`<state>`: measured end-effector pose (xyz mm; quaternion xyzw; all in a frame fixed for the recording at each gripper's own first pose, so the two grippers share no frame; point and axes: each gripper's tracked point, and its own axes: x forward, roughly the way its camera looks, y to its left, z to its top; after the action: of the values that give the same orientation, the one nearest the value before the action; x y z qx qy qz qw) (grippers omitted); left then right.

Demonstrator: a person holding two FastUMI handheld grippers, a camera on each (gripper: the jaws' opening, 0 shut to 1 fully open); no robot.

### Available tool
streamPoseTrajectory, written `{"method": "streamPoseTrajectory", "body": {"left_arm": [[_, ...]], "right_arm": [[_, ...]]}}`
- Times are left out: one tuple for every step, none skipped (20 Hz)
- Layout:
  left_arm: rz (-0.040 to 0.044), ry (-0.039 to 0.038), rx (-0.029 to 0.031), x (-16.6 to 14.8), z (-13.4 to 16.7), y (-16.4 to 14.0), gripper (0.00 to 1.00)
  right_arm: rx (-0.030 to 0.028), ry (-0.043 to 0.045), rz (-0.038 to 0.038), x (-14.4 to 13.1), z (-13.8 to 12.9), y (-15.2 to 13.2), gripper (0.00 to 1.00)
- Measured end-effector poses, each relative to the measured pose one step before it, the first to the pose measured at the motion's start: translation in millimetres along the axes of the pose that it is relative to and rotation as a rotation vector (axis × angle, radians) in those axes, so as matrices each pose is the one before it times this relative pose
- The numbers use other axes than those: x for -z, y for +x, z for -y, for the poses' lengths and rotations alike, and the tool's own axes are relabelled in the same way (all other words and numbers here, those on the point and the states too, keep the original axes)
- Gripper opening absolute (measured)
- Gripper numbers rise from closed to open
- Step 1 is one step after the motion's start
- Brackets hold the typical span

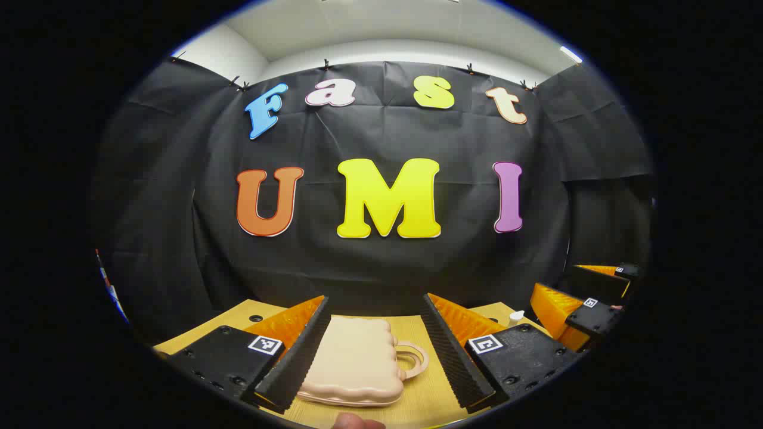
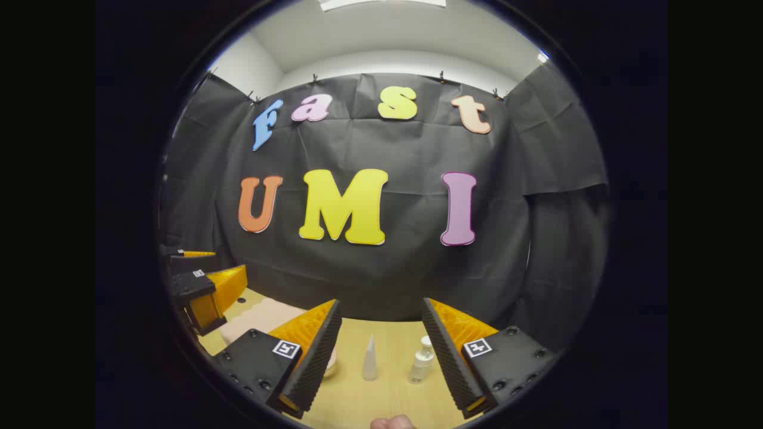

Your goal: First open the suitcase, pack the skin care products into it, and then close the suitcase.

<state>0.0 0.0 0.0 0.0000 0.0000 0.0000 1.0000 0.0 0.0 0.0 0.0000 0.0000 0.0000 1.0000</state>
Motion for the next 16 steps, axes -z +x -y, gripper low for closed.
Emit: {"method": "streamPoseTrajectory", "body": {"left_arm": [[-0.00465,-0.00077,-0.00451,1.20,-0.46,-0.02,0.97],[-0.00645,-0.00505,-0.00448,2.58,1.25,-0.59,0.97],[-0.00930,-0.00587,-0.00207,2.36,2.03,1.05,0.97],[-0.00352,0.00190,-0.00736,0.62,1.04,1.24,0.97],[-0.00427,-0.00315,-0.01069,0.03,-1.12,0.08,0.97],[-0.00224,-0.00322,0.00033,-0.52,2.91,0.30,0.97],[0.00182,0.00554,-0.00190,-1.00,2.26,0.39,0.97],[0.00384,0.00999,-0.00430,-1.27,0.24,1.06,0.97],[0.00285,0.00522,-0.00101,-0.81,0.97,0.52,0.97],[0.00381,0.00129,-0.00338,-1.39,1.33,0.63,0.97],[0.00881,-0.00180,-0.00141,-2.51,1.35,0.34,0.98],[0.00244,0.00562,-0.00081,-0.82,2.27,1.07,0.97],[-0.00075,0.00755,0.00215,1.36,1.94,0.72,0.97],[-0.00038,0.00113,-0.00097,0.02,0.43,0.57,0.97],[-0.00003,-0.00082,0.00059,-0.64,0.31,1.41,0.97],[0.00149,0.00133,-0.00158,0.04,0.03,1.23,0.97]], "right_arm": [[0.00205,0.00222,0.00194,-0.87,2.02,1.13,0.81],[-0.00572,0.00229,-0.00099,0.57,-0.67,1.17,0.81],[-0.00438,0.00246,-0.00250,0.07,0.20,1.29,0.80],[-0.00520,0.00218,-0.00099,0.89,1.66,0.91,0.81],[-0.00525,0.00076,-0.00048,-0.53,0.10,1.72,0.81],[-0.00490,0.00193,-0.00029,-0.08,0.66,1.94,0.81],[-0.00454,0.00140,0.00378,-0.99,0.98,2.05,0.81],[-0.00036,0.00086,0.00579,-1.11,1.82,0.96,0.80],[-0.00031,0.00347,0.00565,-1.10,2.32,0.79,0.81],[-0.00249,0.00412,0.00218,1.06,1.95,1.43,0.80],[-0.00157,0.00494,0.00284,-0.61,1.90,1.15,0.80],[0.00343,0.00268,-0.00089,0.37,3.05,2.25,0.81],[0.00292,0.00071,-0.00371,-0.16,2.14,2.73,0.81],[0.00076,-0.00063,-0.00090,0.31,2.22,0.94,0.81],[0.00124,-0.00214,0.00135,-1.74,1.23,2.40,0.81],[0.00256,-0.00089,0.00221,-0.76,1.92,0.86,0.81]]}}
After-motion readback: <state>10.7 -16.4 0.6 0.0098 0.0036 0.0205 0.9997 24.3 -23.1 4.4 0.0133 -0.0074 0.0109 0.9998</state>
